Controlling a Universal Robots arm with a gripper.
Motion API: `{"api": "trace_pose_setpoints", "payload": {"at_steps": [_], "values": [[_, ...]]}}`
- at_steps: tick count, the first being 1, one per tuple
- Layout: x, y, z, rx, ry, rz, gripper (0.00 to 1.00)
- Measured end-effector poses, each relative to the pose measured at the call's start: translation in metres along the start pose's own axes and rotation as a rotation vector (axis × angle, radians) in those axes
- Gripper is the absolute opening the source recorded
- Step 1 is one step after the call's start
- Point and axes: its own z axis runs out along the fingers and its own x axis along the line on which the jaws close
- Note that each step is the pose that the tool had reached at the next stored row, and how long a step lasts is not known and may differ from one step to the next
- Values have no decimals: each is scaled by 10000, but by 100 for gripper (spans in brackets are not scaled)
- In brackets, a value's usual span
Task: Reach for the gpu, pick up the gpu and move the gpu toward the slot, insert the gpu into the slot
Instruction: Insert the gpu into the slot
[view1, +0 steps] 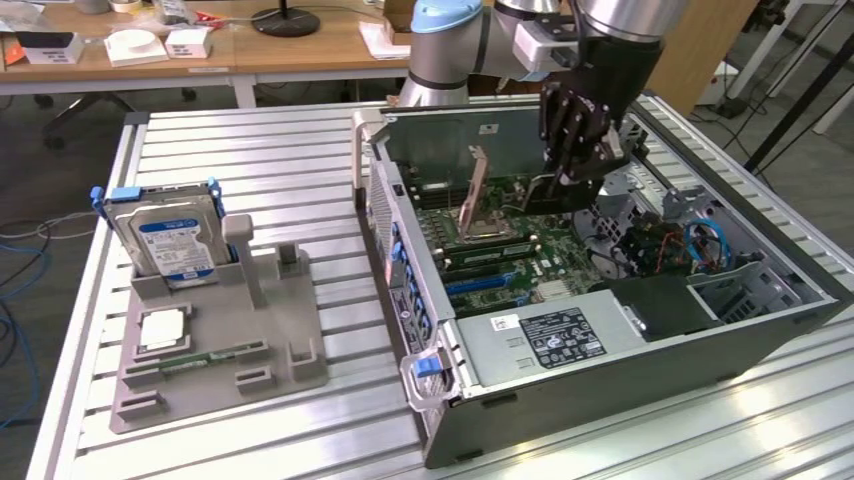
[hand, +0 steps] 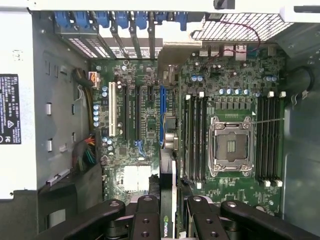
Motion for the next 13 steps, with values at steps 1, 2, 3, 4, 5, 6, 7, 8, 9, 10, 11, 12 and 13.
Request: {"api": "trace_pose_setpoints", "payload": {"at_steps": [1, 2, 3, 4, 5, 6, 7, 8, 9, 10, 11, 12, 13], "values": [[0, 1, 18, 6, 0, 0, 26], [1, 2, 36, 11, 0, 0, 26], [1, 3, 55, 17, 0, 0, 26], [2, 4, 72, 21, 0, 0, 26], [2, 5, 90, 26, 1, -1, 26], [2, 6, 109, 32, 0, 0, 26], [2, 7, 126, 38, -1, -1, 26], [3, 7, 144, 44, -1, -1, 26], [3, 8, 159, 48, 0, -1, 26], [3, 8, 173, 53, -1, -1, 26], [3, 8, 179, 55, -1, -1, 26], [3, 8, 179, 54, 0, -1, 26], [3, 8, 179, 55, 0, -1, 26]]}}
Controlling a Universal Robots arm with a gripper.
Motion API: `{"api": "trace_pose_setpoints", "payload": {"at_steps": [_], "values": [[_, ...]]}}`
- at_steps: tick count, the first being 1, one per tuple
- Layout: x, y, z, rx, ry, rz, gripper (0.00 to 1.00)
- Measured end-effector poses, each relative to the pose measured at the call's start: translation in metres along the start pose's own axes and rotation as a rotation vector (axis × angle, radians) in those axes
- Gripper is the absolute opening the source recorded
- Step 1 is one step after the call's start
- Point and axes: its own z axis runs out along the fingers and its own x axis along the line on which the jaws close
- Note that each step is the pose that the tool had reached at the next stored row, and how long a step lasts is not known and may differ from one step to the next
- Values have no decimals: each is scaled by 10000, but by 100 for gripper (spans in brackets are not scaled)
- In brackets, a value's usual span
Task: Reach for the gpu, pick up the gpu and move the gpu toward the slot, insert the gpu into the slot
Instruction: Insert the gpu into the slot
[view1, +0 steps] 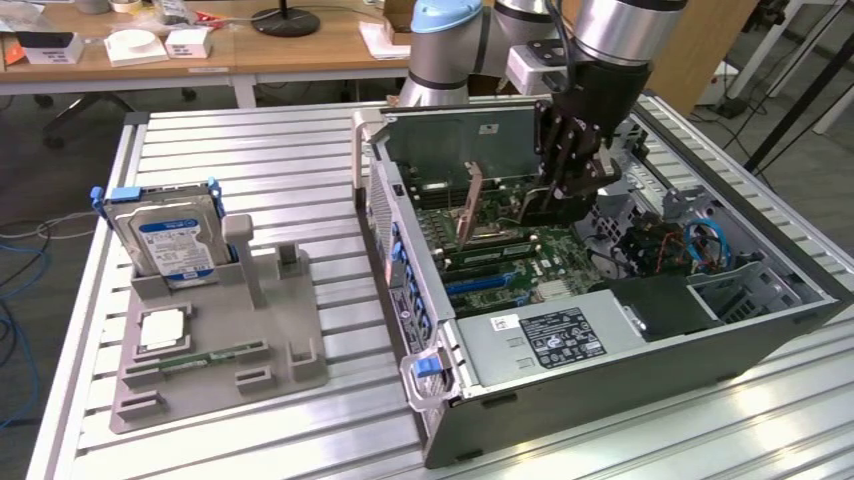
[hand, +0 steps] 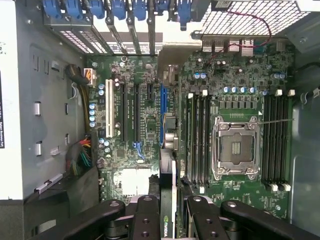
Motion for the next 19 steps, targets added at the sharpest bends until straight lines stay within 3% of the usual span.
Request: {"api": "trace_pose_setpoints", "payload": {"at_steps": [10, 12, 19], "values": [[0, 0, 1, 0, -1, -1, 26], [2, 0, 97, 0, -1, 0, 26], [2, 2, 111, 0, -1, 0, 26]]}}
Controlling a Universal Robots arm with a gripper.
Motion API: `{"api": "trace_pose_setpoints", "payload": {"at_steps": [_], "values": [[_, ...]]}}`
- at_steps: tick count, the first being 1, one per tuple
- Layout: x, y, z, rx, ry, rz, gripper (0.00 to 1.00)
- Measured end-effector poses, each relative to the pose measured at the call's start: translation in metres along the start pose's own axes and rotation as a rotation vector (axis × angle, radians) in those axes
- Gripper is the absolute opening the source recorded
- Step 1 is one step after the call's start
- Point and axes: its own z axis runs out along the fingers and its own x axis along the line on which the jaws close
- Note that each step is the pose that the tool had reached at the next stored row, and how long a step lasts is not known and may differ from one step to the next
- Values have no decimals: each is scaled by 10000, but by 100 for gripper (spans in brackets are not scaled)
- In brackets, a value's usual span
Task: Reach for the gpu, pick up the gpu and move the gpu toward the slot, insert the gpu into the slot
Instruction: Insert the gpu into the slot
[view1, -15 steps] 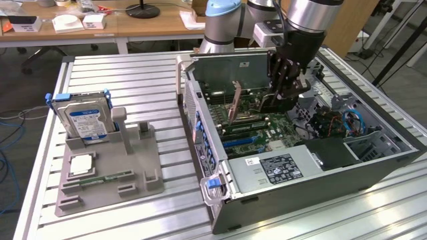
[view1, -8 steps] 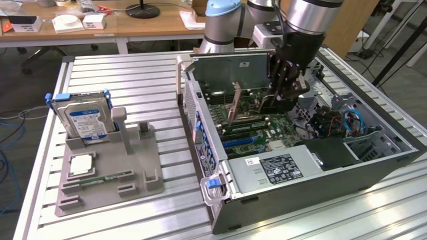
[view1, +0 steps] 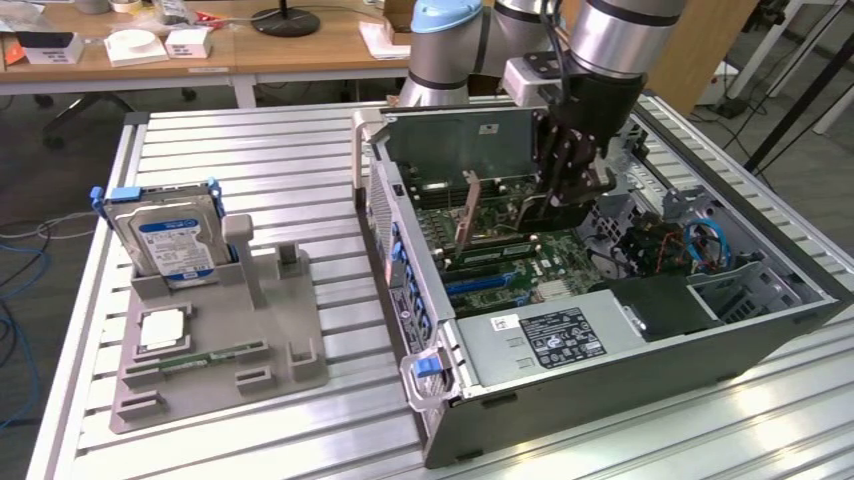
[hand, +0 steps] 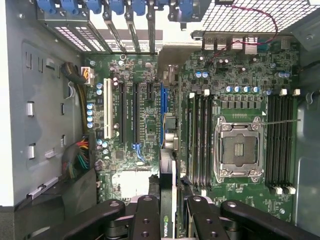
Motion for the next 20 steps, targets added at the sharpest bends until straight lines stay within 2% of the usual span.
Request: {"api": "trace_pose_setpoints", "payload": {"at_steps": [20], "values": [[1, 2, 59, 1, -2, 0, 26]]}}
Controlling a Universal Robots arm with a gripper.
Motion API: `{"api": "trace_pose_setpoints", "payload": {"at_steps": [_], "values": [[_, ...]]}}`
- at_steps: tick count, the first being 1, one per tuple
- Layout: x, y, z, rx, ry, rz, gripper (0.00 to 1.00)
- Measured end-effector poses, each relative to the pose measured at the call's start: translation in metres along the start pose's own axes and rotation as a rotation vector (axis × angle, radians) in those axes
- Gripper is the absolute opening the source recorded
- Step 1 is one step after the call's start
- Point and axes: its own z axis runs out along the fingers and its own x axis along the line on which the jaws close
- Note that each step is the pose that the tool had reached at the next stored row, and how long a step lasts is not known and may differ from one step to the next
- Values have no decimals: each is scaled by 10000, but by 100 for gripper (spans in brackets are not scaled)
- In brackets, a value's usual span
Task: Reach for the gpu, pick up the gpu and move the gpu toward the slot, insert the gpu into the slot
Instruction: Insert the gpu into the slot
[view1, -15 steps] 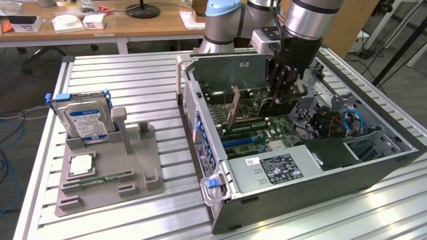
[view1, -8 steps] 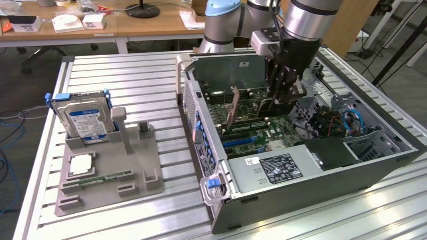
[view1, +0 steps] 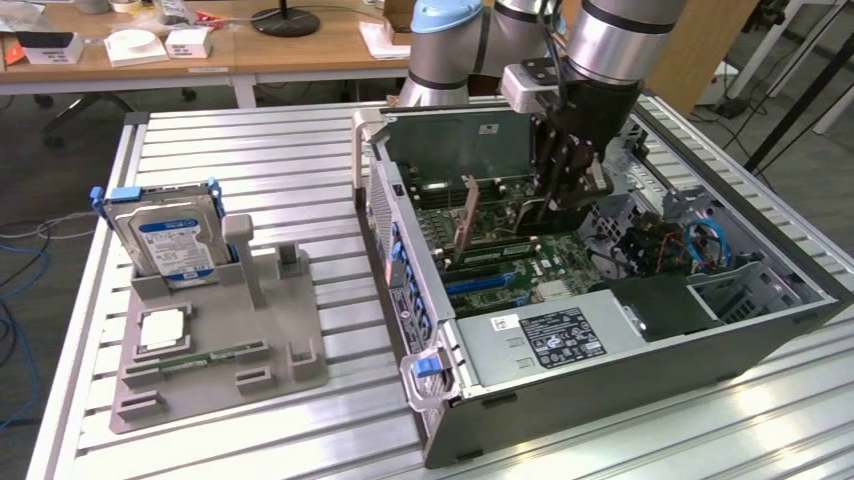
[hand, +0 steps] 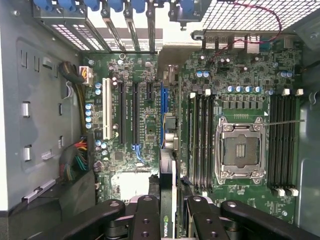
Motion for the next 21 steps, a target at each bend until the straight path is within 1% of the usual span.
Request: {"api": "trace_pose_setpoints", "payload": {"at_steps": [3, 4, 5, 8, 21], "values": [[2, 0, 13, 0, 1, 1, 26], [2, 4, 24, 0, 2, 2, 26], [4, 10, 57, 0, 2, -1, 26], [4, 22, 81, 0, 3, 1, 26], [8, 109, 173, -1, 2, 1, 26]]}}
